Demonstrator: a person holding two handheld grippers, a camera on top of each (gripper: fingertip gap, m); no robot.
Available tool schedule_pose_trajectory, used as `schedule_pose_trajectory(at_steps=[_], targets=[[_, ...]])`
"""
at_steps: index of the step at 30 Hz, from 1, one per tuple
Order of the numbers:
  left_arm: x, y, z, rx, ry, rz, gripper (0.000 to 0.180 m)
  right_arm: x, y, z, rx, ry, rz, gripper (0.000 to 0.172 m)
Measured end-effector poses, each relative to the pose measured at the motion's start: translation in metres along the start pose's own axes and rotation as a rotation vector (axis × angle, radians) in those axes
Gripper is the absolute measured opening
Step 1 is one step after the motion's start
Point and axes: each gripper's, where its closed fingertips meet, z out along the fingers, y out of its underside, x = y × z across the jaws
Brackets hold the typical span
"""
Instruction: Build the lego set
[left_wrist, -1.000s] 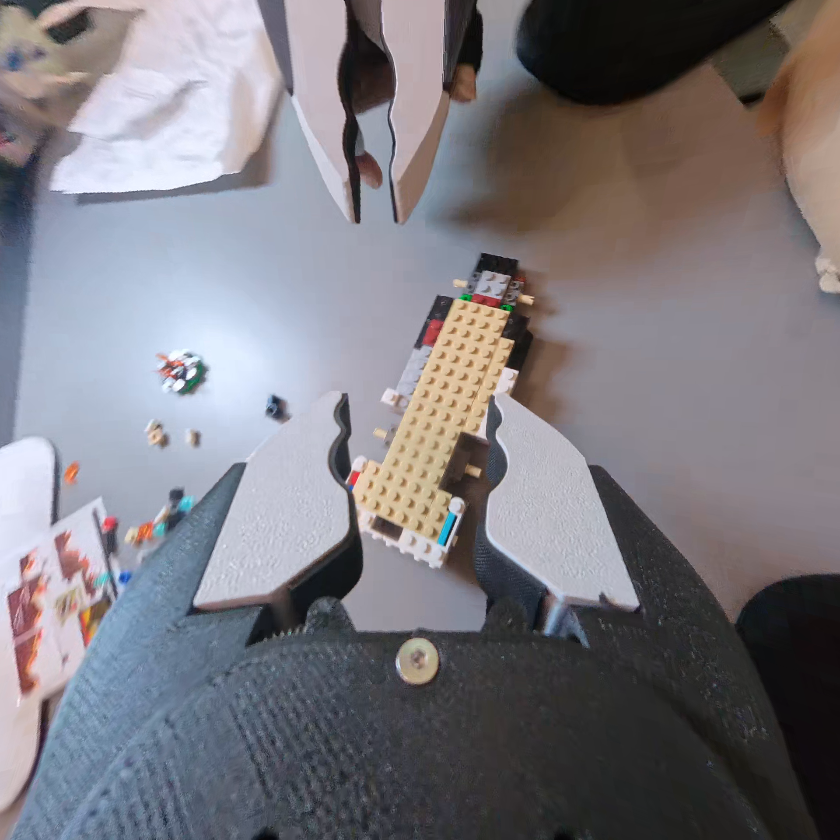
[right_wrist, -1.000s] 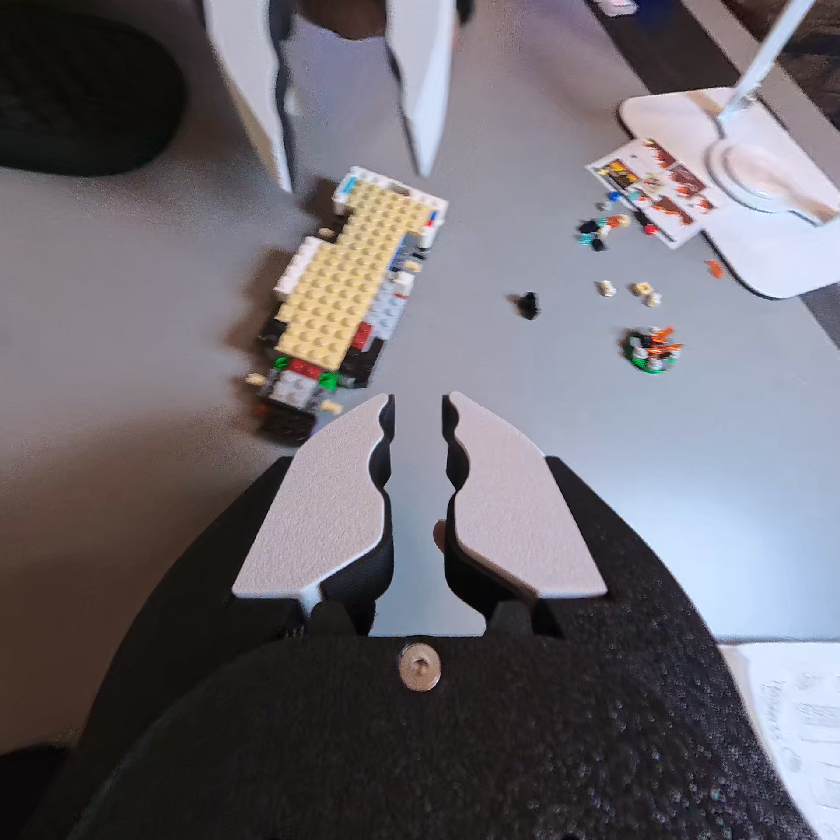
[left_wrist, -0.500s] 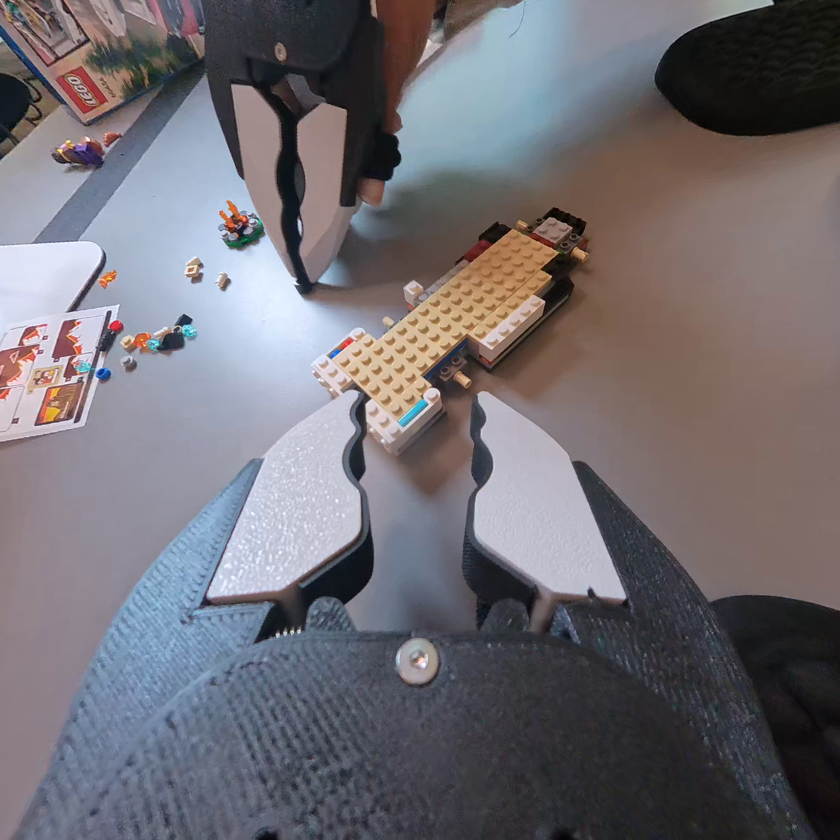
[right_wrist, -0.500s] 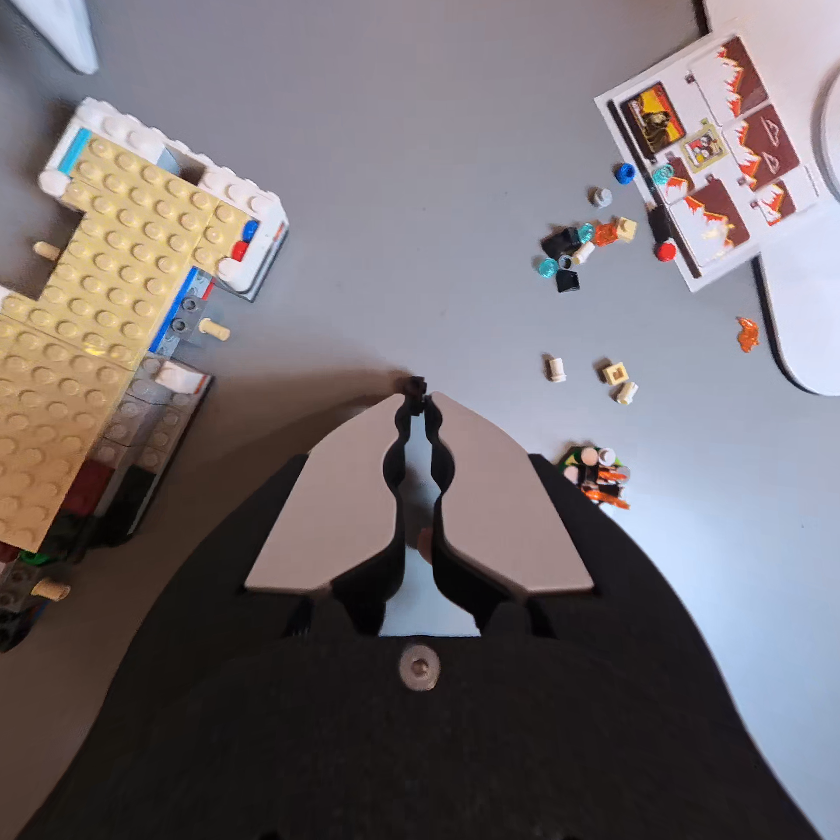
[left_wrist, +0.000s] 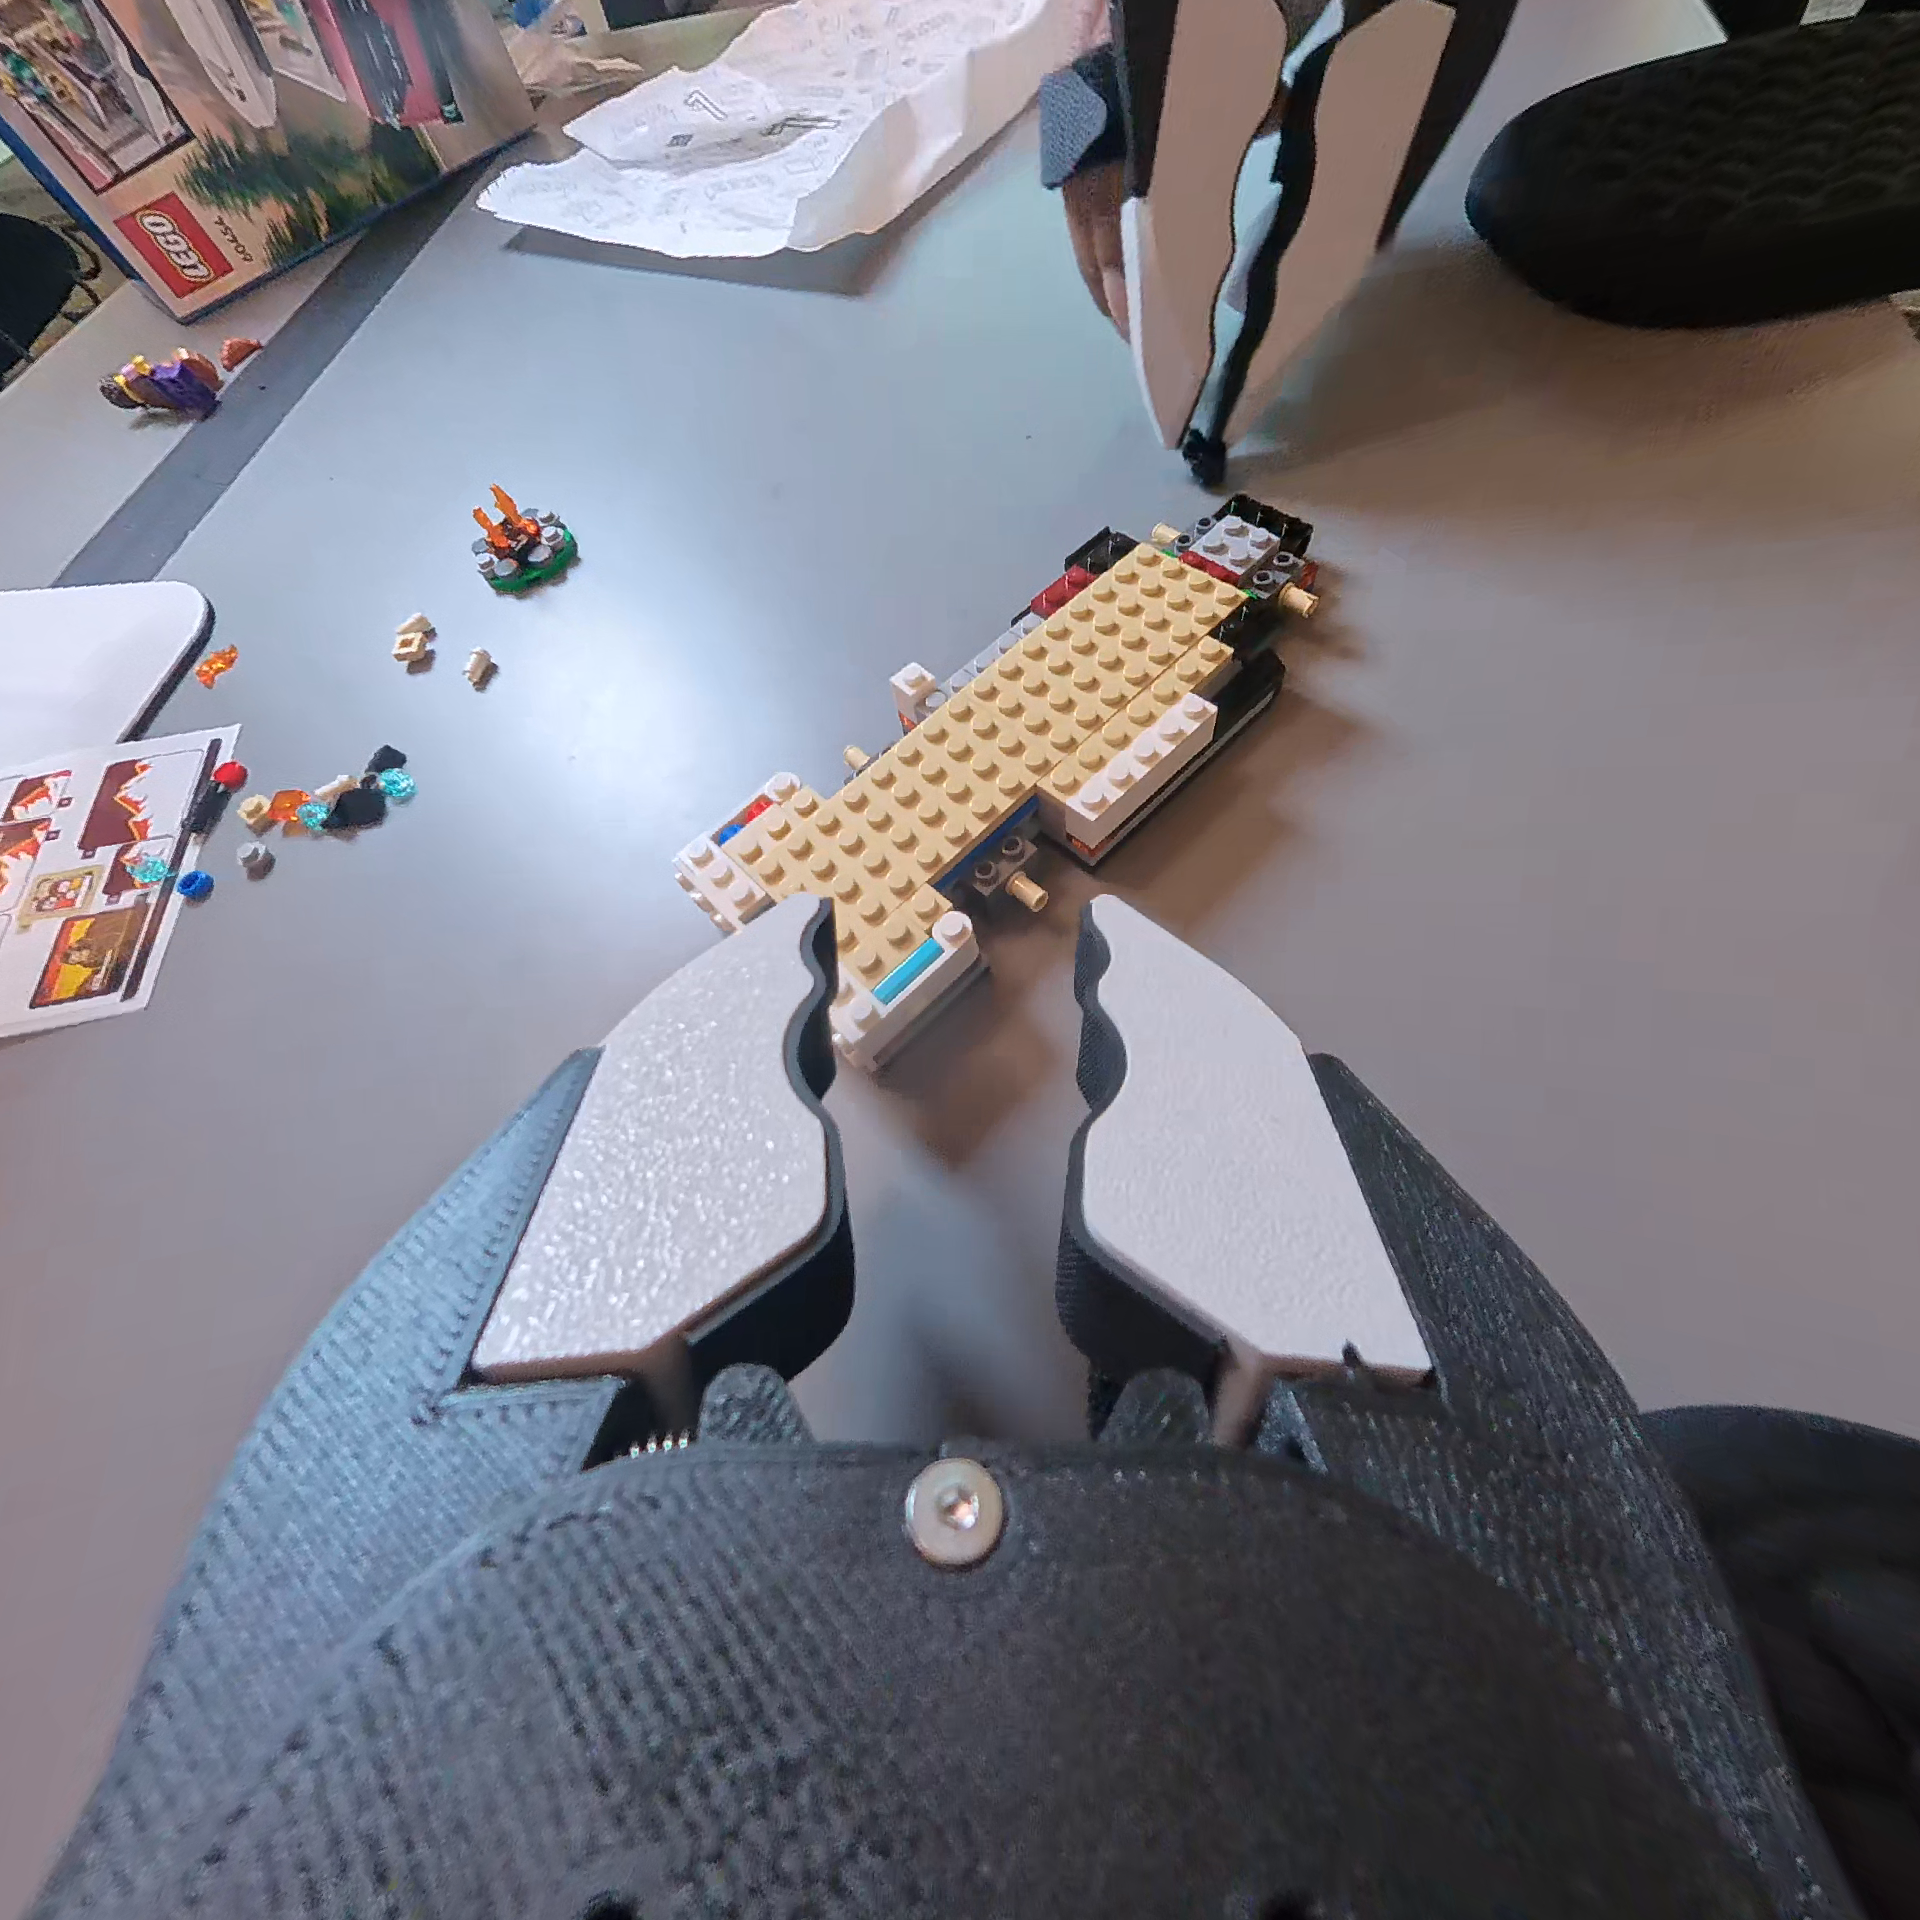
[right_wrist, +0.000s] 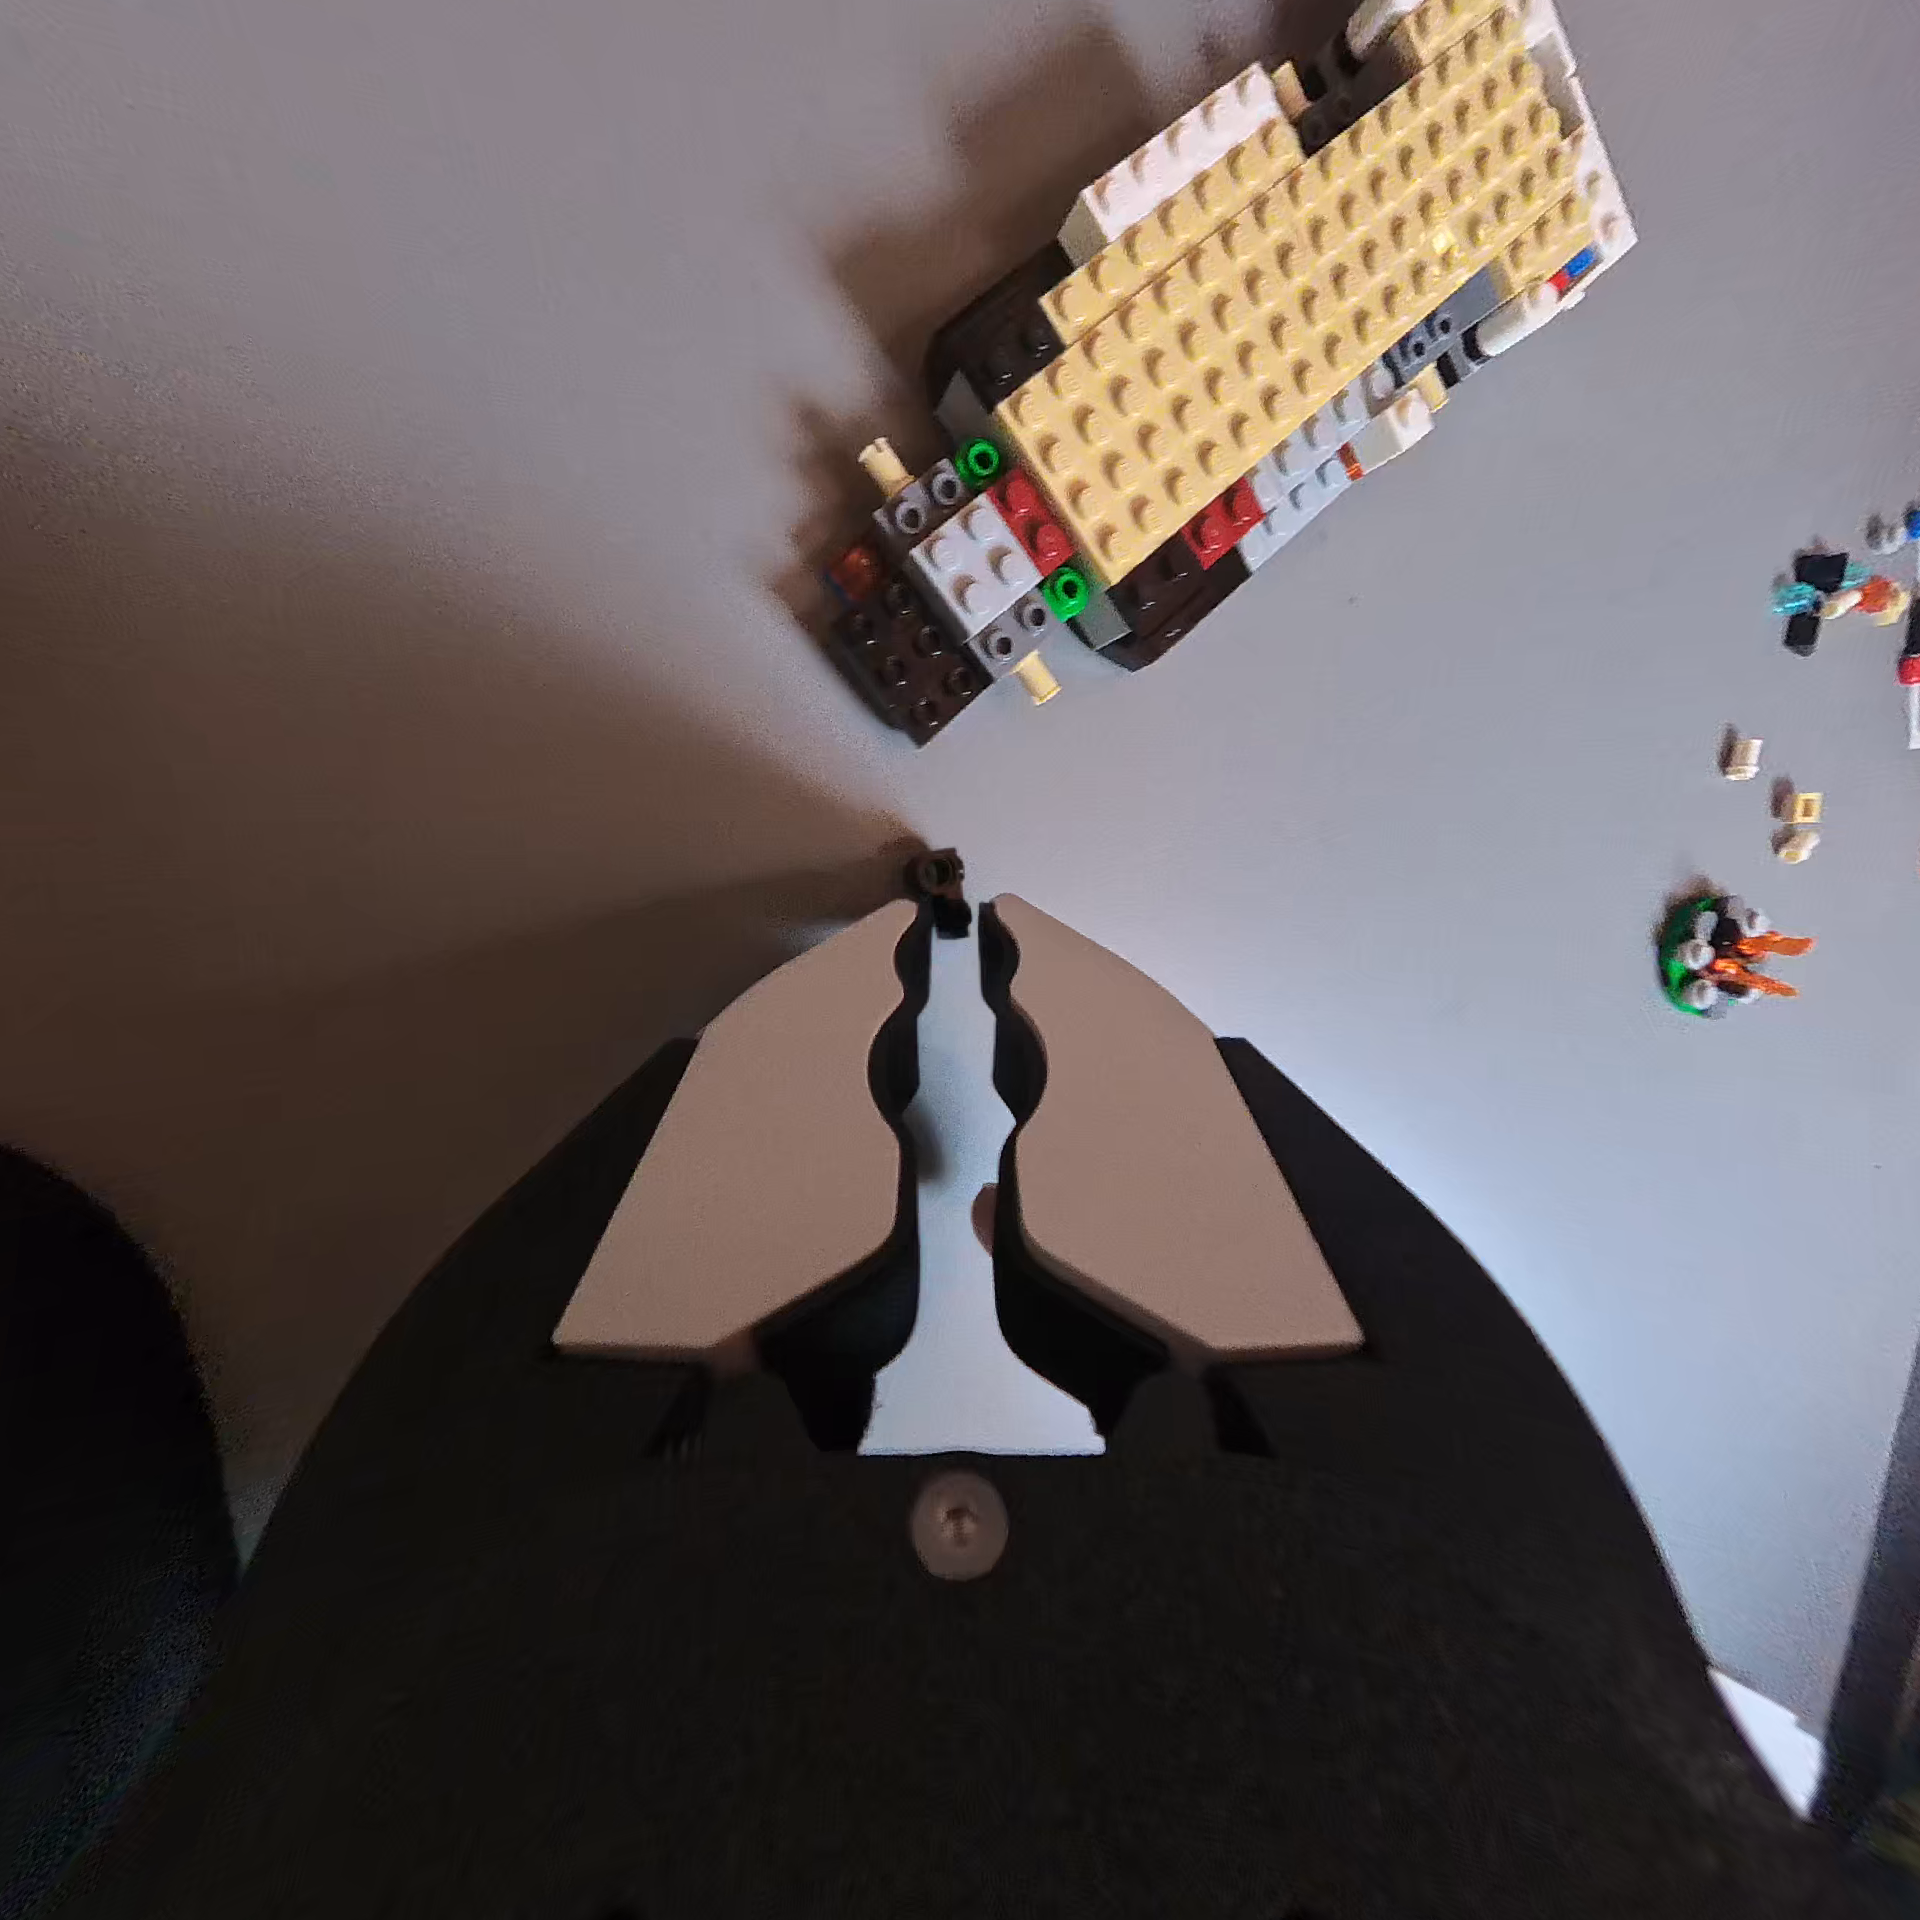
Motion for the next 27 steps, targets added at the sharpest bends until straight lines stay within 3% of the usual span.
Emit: schedule_pose_trajectory(at_steps=[9,18,22,27], targets=[[0.005,-0.008,0.006,0.018,0.001,0.013,0.043,-0.013,-0.011,-0.012,0.069,-0.018,0.228,0.02],[0.01,-0.007,0.002,0.019,-0.006,0.033,0.041,-0.027,-0.012,-0.004,-0.045,-0.176,0.209,0.014],[0.01,-0.009,0.001,0.03,-0.008,0.038,0.041,-0.032,0.002,-0.026,-0.078,-0.133,0.276,0.015],[0.011,-0.009,0.004,0.022,-0.011,0.06,0.042,-0.022,-0.01,-0.033,0.036,0.049,0.349,0.016]])
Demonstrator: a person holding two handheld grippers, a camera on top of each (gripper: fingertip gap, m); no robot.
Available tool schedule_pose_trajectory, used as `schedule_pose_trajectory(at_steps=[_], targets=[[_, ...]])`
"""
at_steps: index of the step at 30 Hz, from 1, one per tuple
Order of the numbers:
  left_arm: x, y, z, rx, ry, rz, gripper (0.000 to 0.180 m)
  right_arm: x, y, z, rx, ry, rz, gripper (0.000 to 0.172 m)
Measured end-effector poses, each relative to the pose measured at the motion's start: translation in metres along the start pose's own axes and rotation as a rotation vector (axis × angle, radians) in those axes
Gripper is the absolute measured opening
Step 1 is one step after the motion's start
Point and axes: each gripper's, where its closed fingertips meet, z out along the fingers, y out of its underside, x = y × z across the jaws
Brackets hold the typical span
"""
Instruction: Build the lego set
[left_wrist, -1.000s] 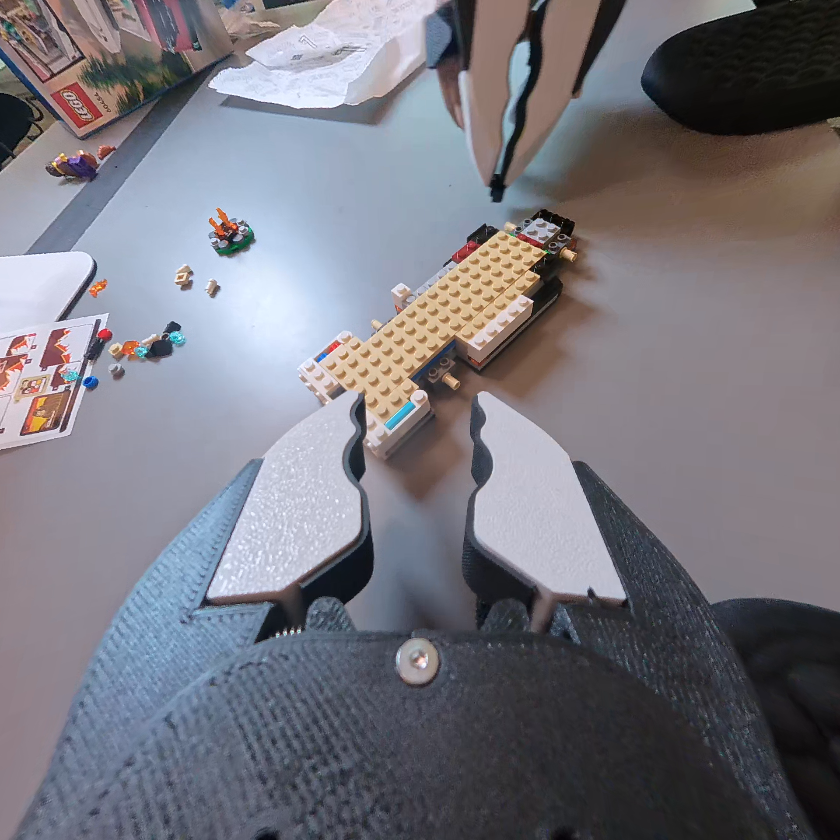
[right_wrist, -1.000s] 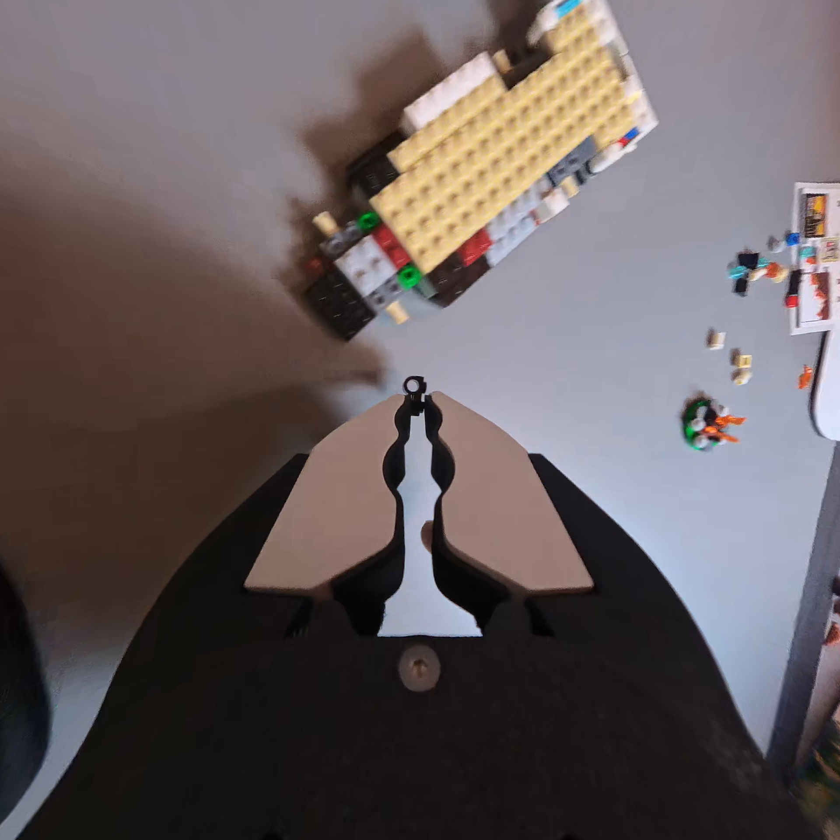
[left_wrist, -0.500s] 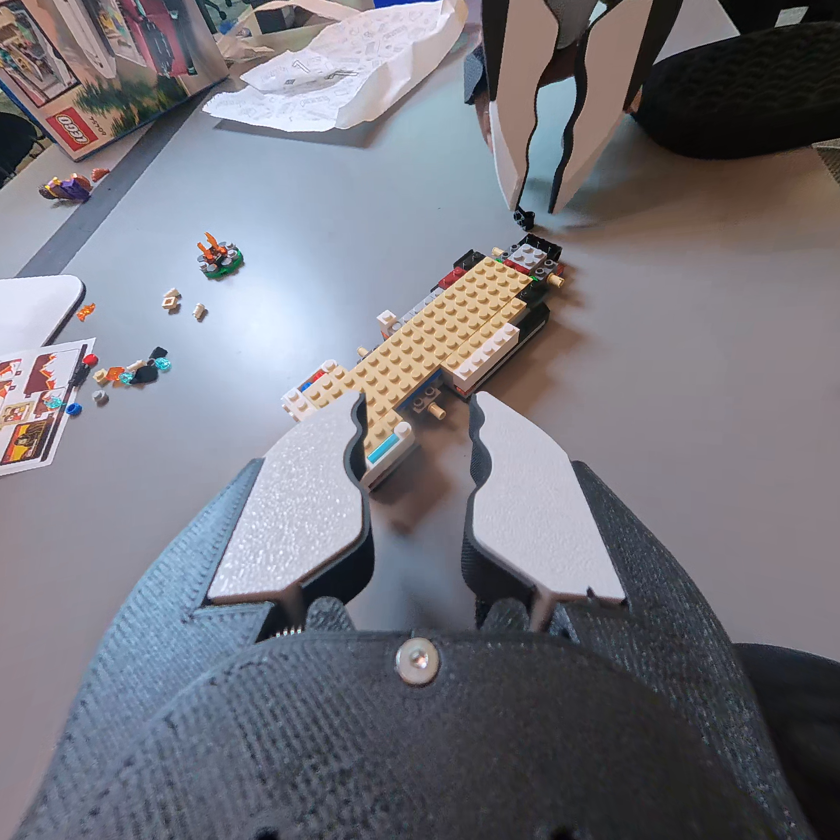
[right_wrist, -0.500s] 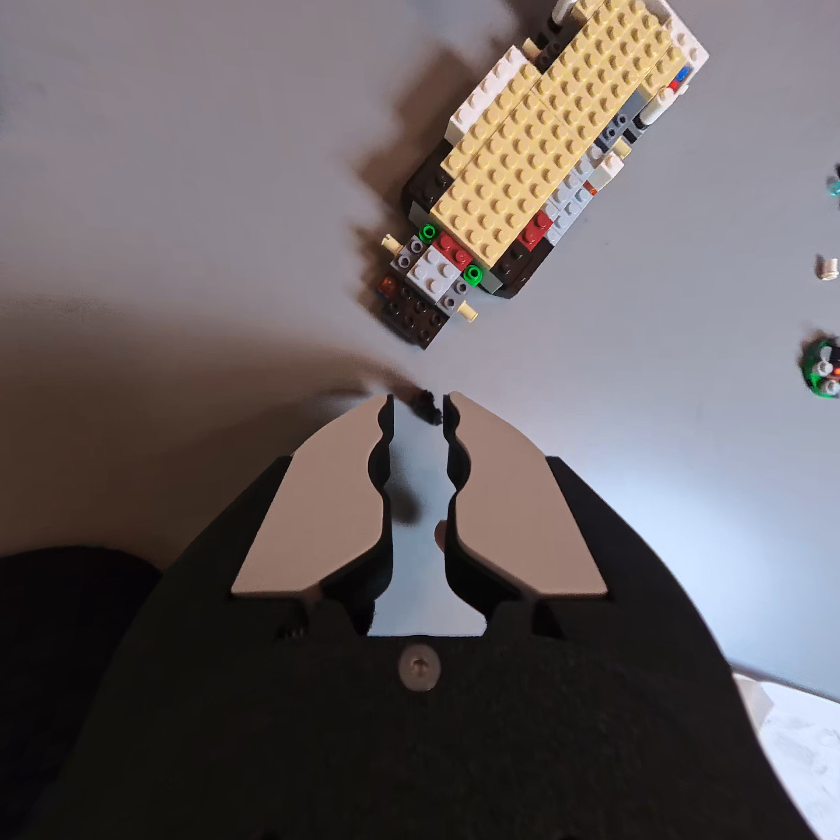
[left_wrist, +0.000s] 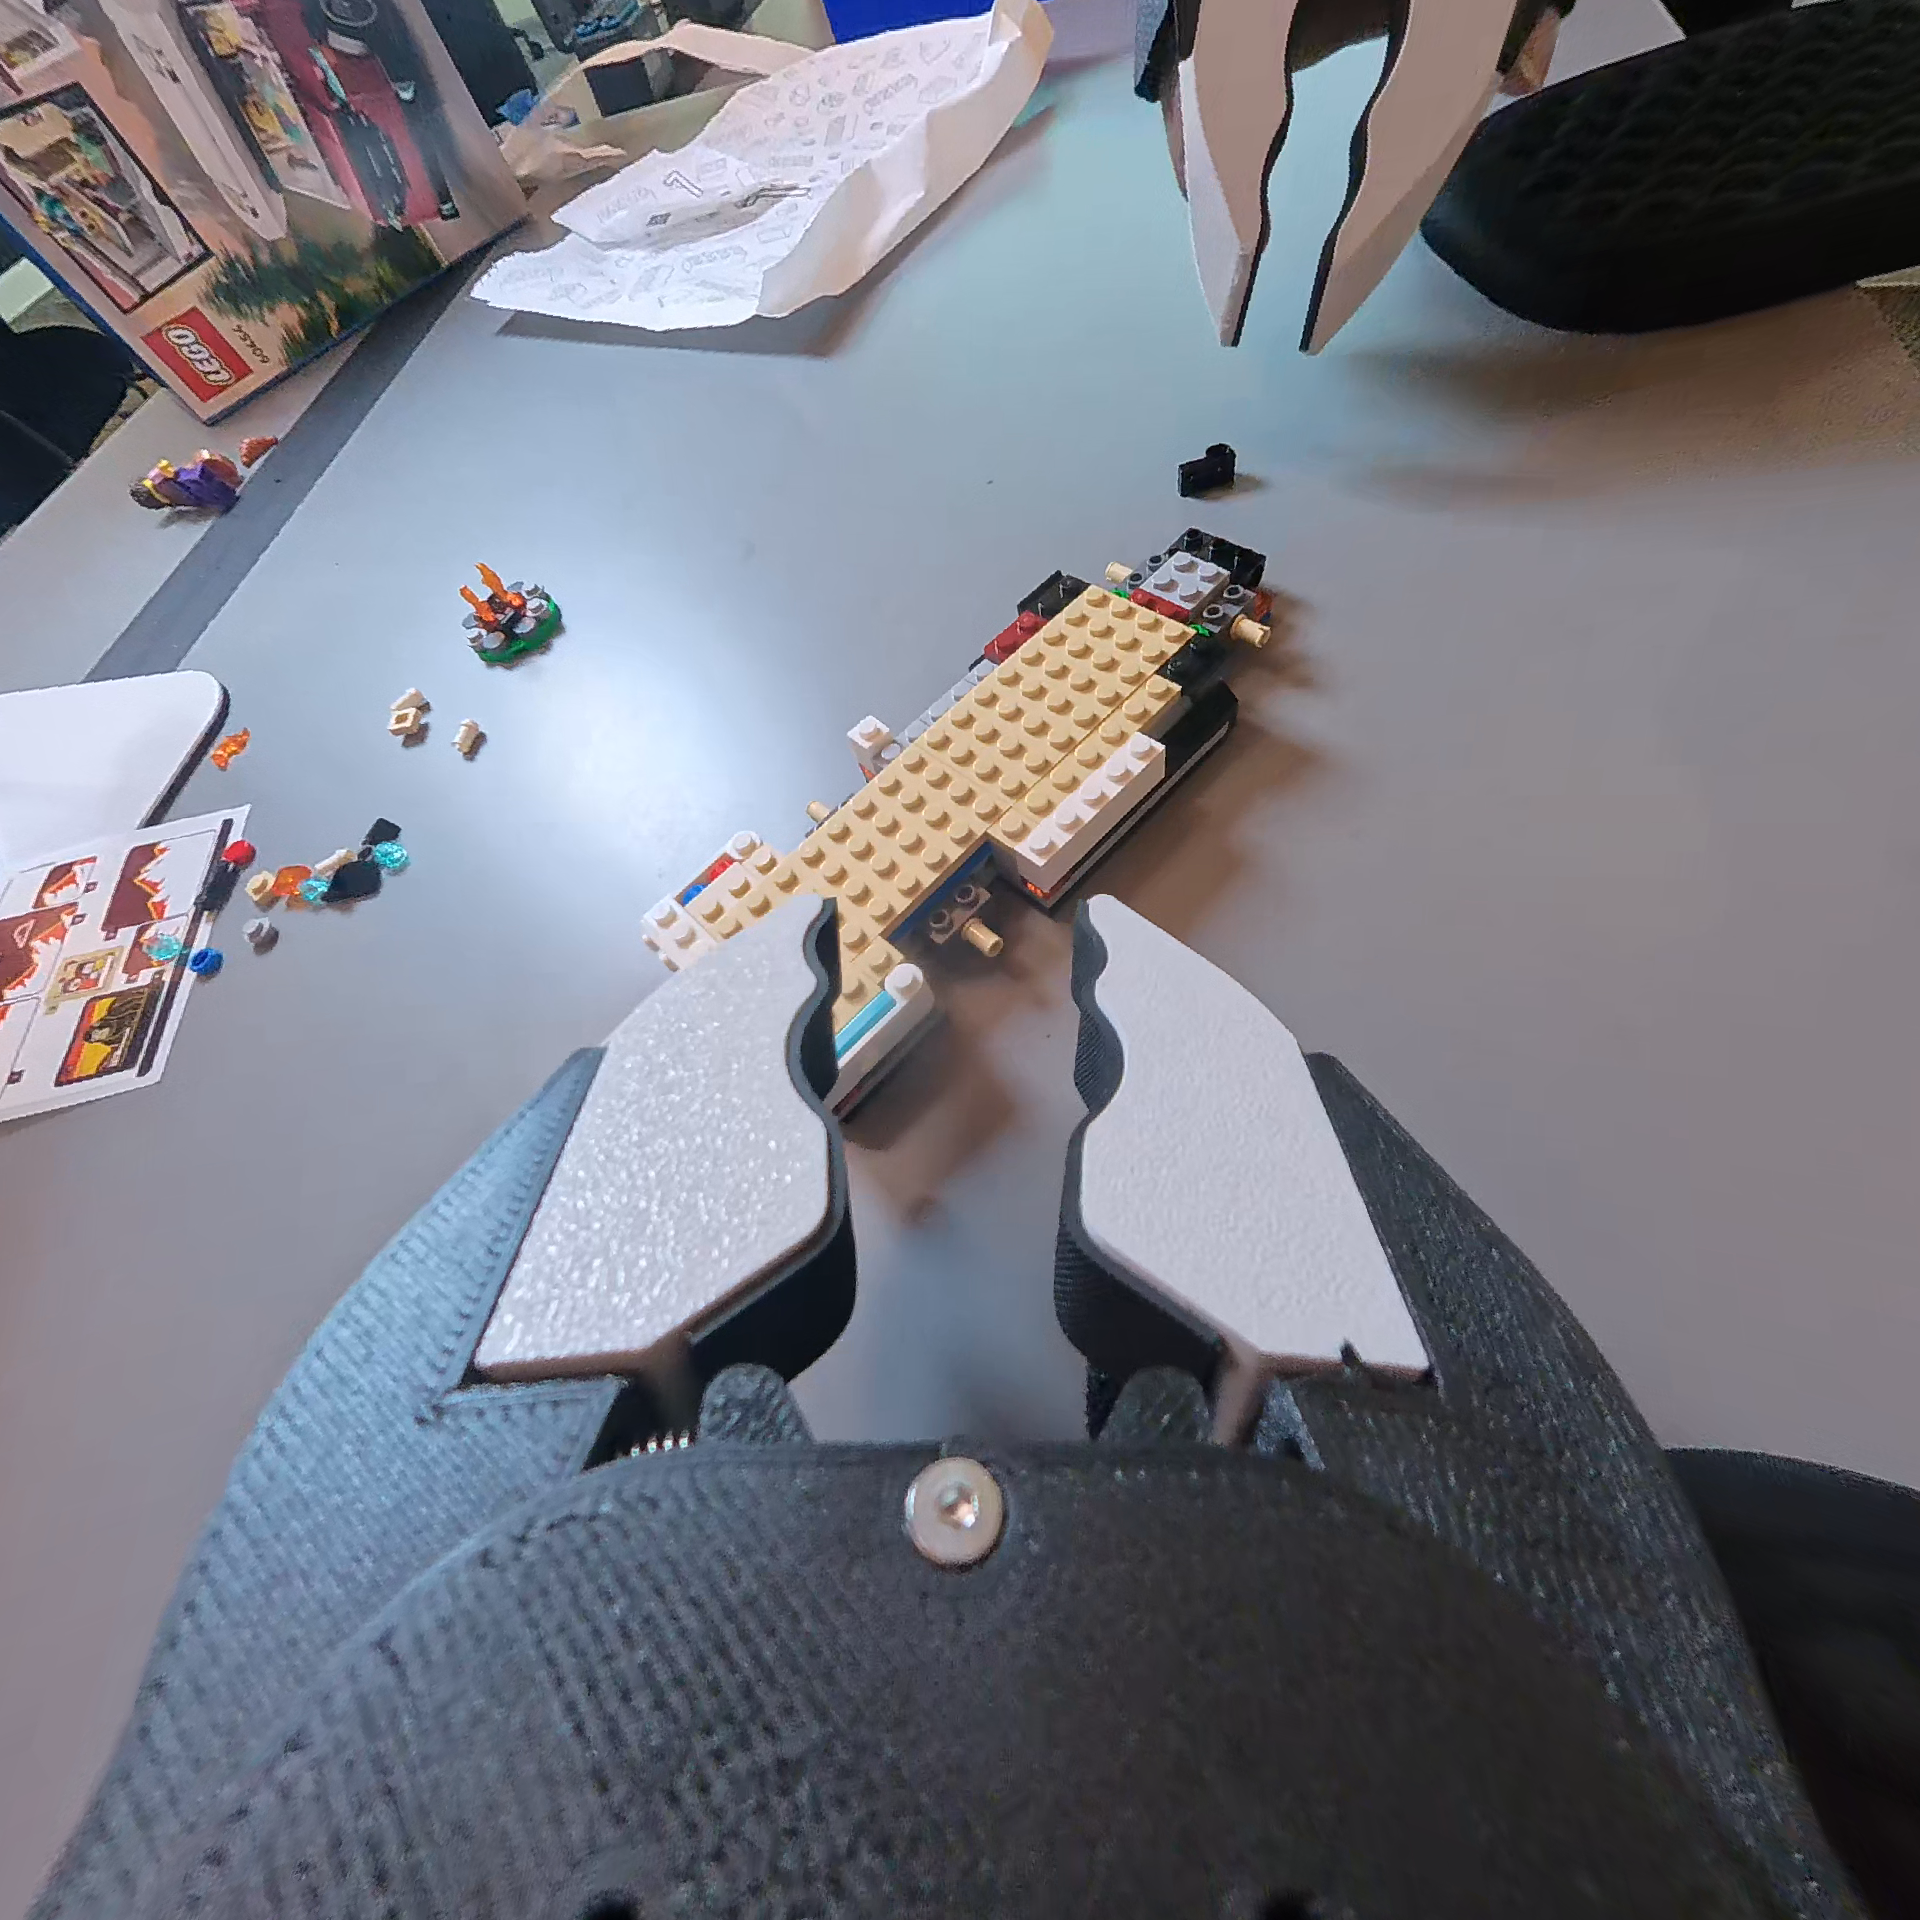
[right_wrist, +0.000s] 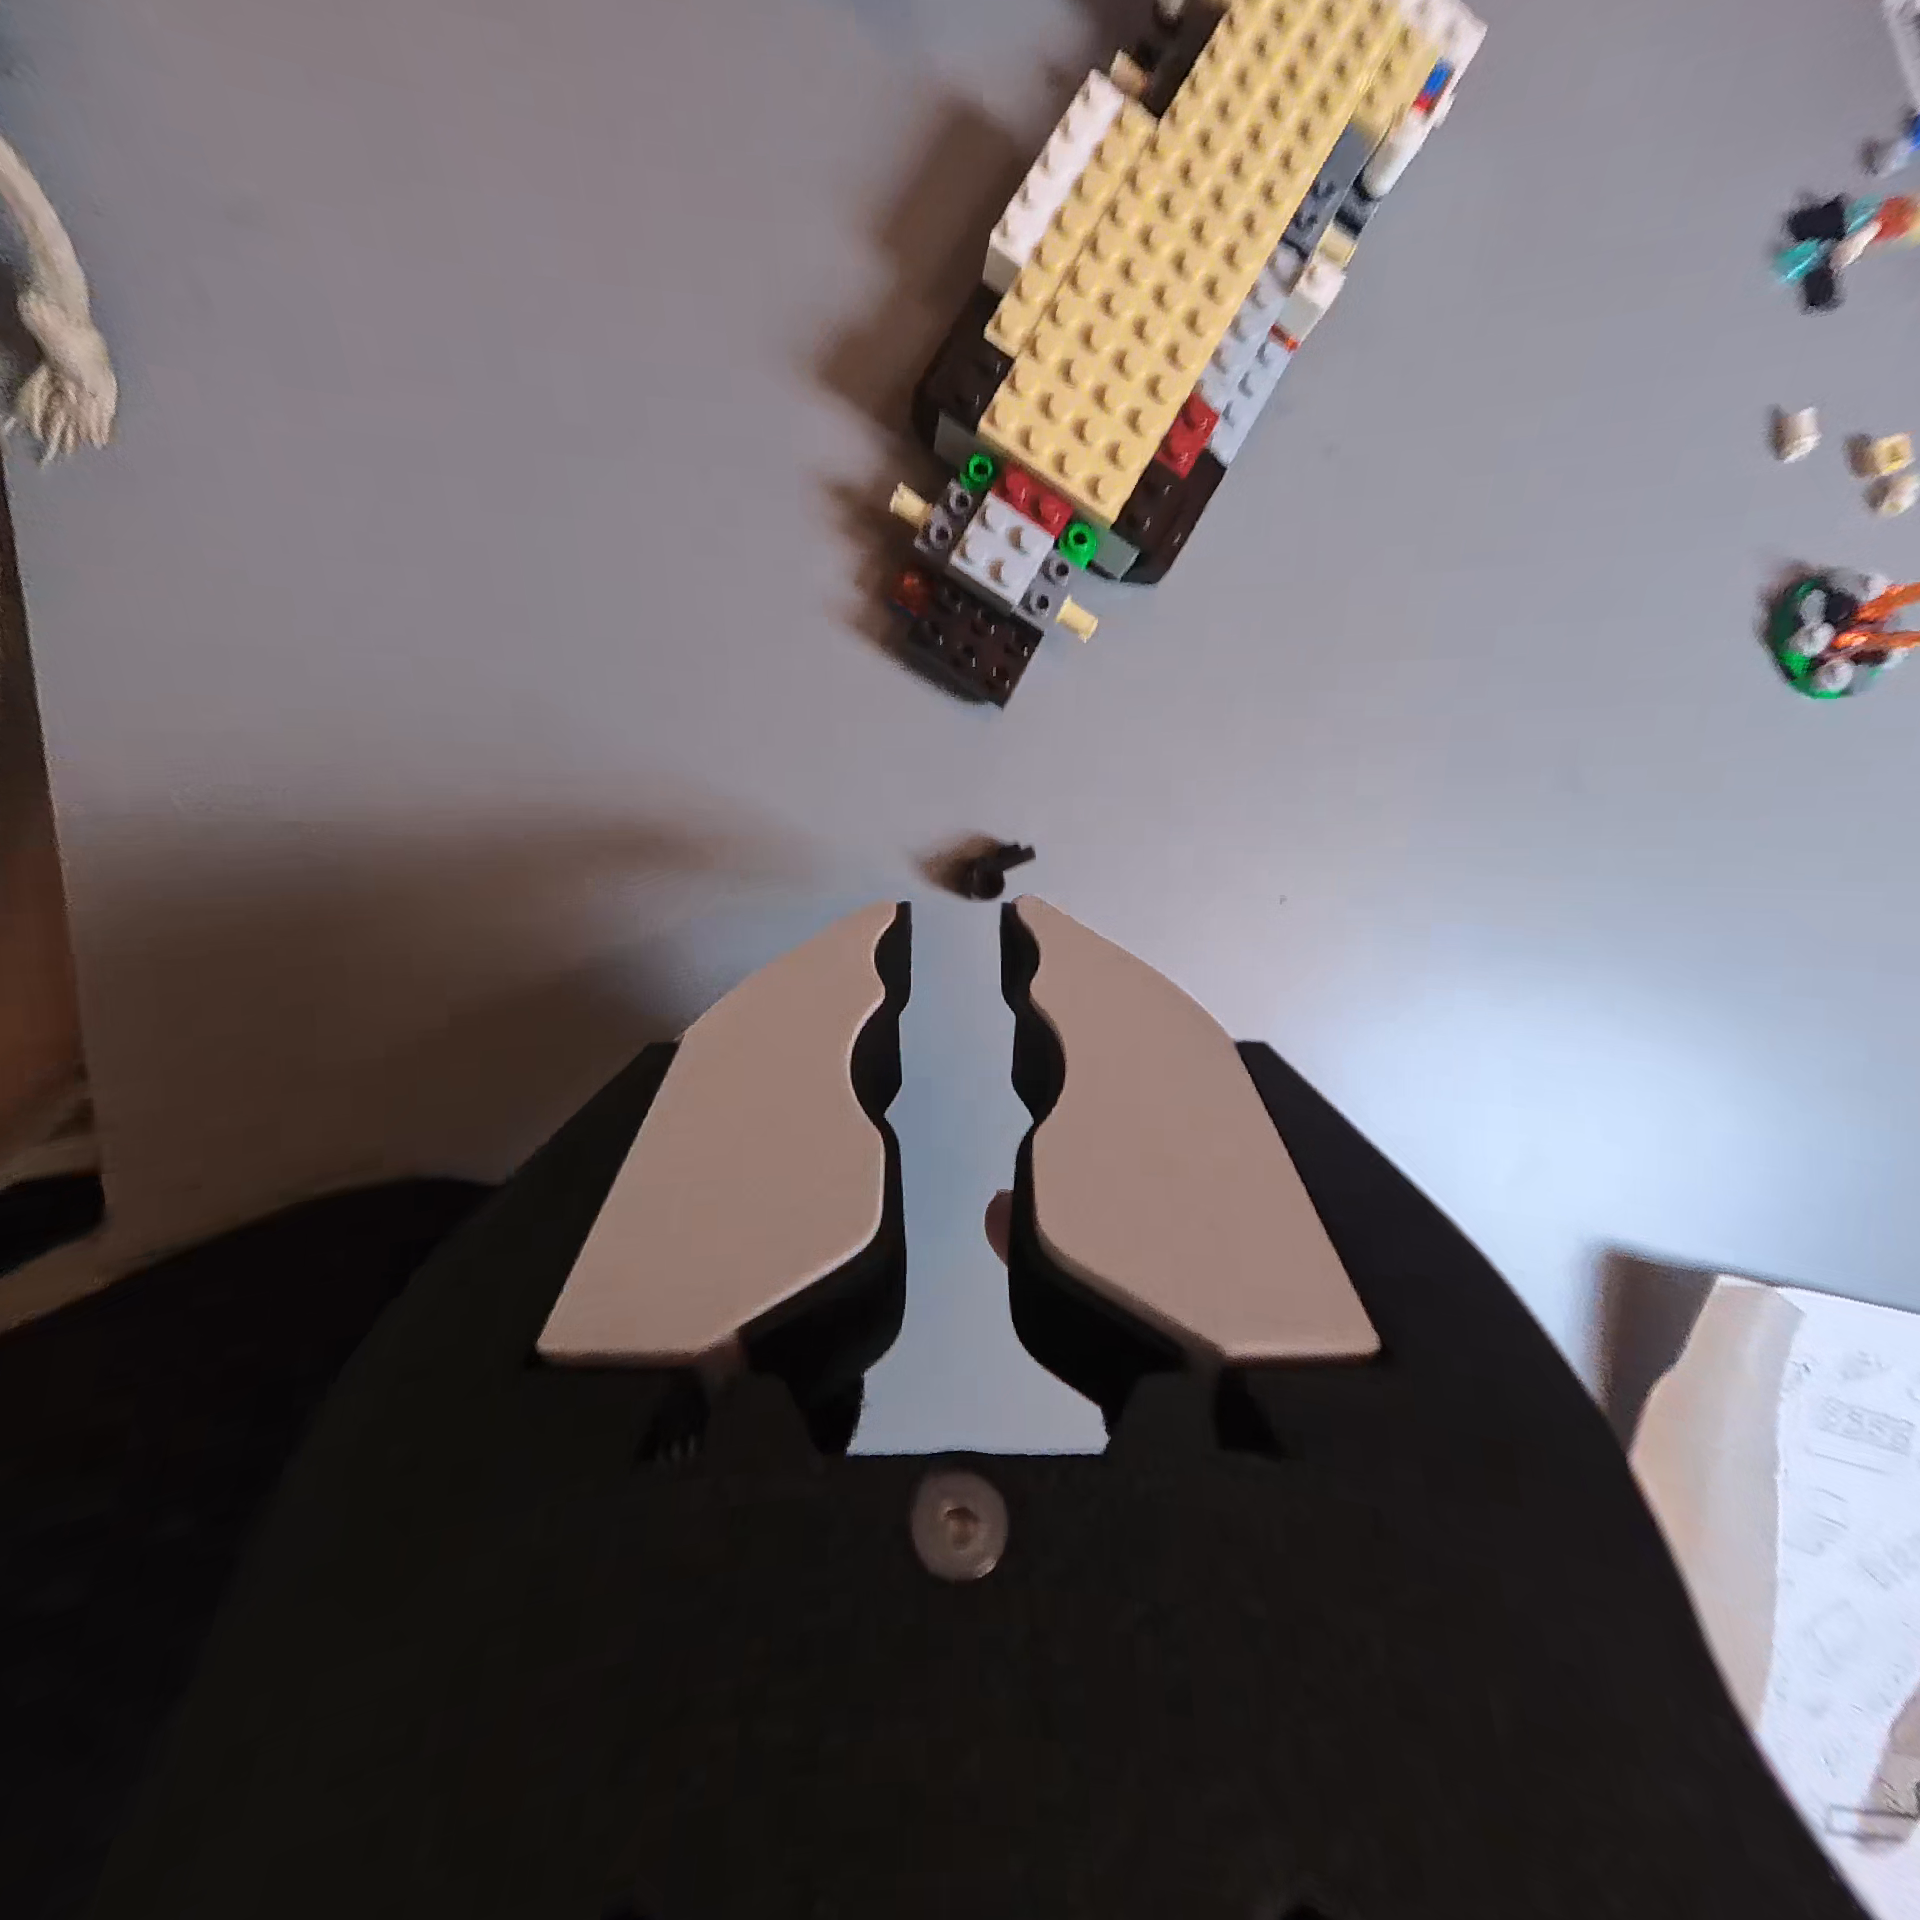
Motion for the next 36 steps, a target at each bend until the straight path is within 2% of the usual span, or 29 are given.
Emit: schedule_pose_trajectory(at_steps=[4,7,11,13,17,19,24,26,30,33,36], targets=[[0.001,0.001,0.002,0.0,0.012,-0.008,0.042,0.007,0.0,0.017,-0.009,0.098,0.005,0.018],[0.003,0.0,0.002,-0.001,0.008,-0.003,0.042,0.011,0.006,0.025,-0.016,0.063,0.093,0.019],[0.005,0.0,0.002,-0.002,0.011,0.0,0.042,0.008,0.007,0.029,-0.019,0.016,0.104,0.01],[0.005,0.001,0.002,-0.003,0.016,-0.005,0.042,0.003,0.001,0.027,0.02,-0.044,0.135,0.01],[0.007,0.003,0.003,-0.006,0.028,-0.007,0.042,-0.026,-0.024,0.021,0.151,-0.306,0.287,0.01],[0.007,0.004,0.004,-0.008,0.034,-0.01,0.042,-0.028,-0.022,0.025,0.139,-0.334,0.313,0.01],[0.007,0.005,0.004,-0.015,0.029,-0.008,0.042,-0.006,-0.006,0.027,0.047,-0.181,0.242,0.015],[0.006,0.004,0.004,-0.013,0.023,-0.006,0.042,-0.002,-0.009,0.021,0.067,-0.131,0.215,0.015],[0.006,0.004,0.004,-0.011,0.028,-0.006,0.042,-0.021,-0.024,0.016,0.15,-0.089,0.058,0.014],[0.007,0.005,0.006,-0.015,0.034,-0.009,0.042,-0.026,-0.027,0.024,0.13,-0.065,-0.066,0.014],[0.008,0.004,0.006,-0.018,0.031,-0.004,0.042,-0.021,-0.027,0.033,0.082,-0.09,-0.08,0.015]])
